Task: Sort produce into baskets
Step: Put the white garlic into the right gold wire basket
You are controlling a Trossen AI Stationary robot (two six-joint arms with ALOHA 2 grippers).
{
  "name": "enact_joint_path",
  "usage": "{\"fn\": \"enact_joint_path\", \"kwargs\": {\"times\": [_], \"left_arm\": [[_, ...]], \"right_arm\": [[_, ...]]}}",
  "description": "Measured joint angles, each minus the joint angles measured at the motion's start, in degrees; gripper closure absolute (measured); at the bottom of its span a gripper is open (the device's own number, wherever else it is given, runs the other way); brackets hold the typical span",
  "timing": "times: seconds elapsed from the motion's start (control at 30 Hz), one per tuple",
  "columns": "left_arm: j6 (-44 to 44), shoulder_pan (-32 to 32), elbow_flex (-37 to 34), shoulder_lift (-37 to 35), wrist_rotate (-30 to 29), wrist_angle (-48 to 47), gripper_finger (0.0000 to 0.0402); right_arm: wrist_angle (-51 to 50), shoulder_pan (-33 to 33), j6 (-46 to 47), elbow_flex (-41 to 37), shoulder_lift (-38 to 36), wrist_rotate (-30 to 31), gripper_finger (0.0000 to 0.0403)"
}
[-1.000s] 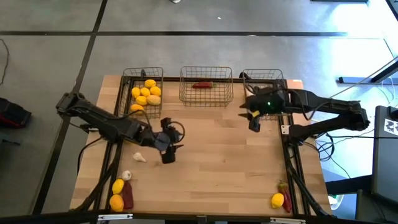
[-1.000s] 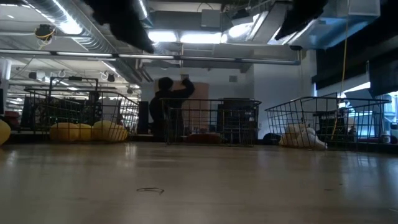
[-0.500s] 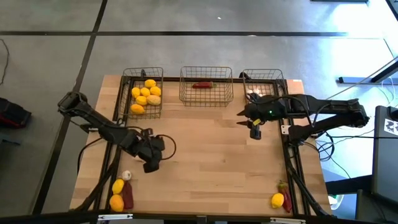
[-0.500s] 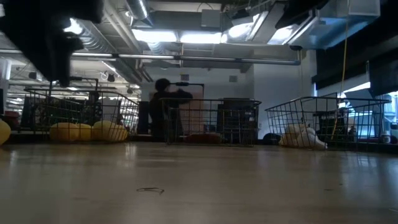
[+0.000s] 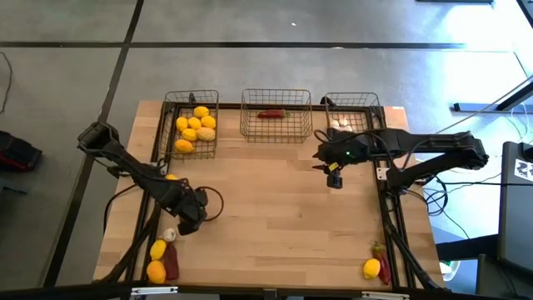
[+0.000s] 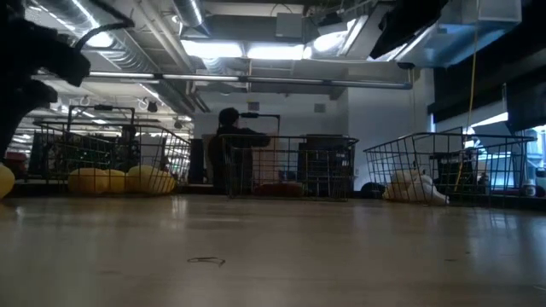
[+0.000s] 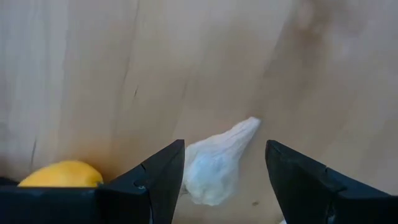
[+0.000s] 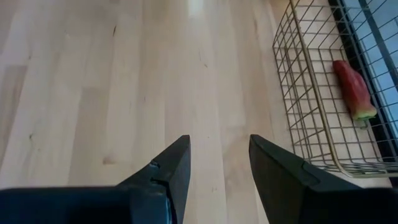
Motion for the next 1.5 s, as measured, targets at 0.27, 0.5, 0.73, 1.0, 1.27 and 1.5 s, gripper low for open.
{"fn": "enact_joint_path", "kwargs": {"times": [0.27,0.5,0.73,1.0,1.27,1.5], "left_arm": [[-2.8,-0.4,-3.9,0.0,3.3,-0.1,0.0182],[-4.3,-0.6,-7.3,0.0,5.4,2.4,0.0182],[-3.6,-0.6,-8.7,0.0,5.6,6.1,0.0198],[-3.8,-0.6,-8.6,0.0,5.6,7.1,0.0284],[-2.9,-0.6,-3.1,-0.1,0.8,8.8,0.0277],[1.8,0.6,2.3,-0.1,-7.2,19.1,0.0275]], "right_arm": [[-0.1,0.0,0.0,0.0,1.6,0.0,0.0243],[-0.1,0.0,0.0,0.0,1.6,-0.1,0.0243],[0.0,0.0,0.0,0.0,1.7,-0.1,0.0243],[0.0,0.0,0.5,0.0,1.7,-0.5,0.0243],[0.0,3.9,2.6,0.0,1.7,-2.4,0.0243],[3.0,9.4,3.1,-1.2,1.7,0.2,0.0243]]}}
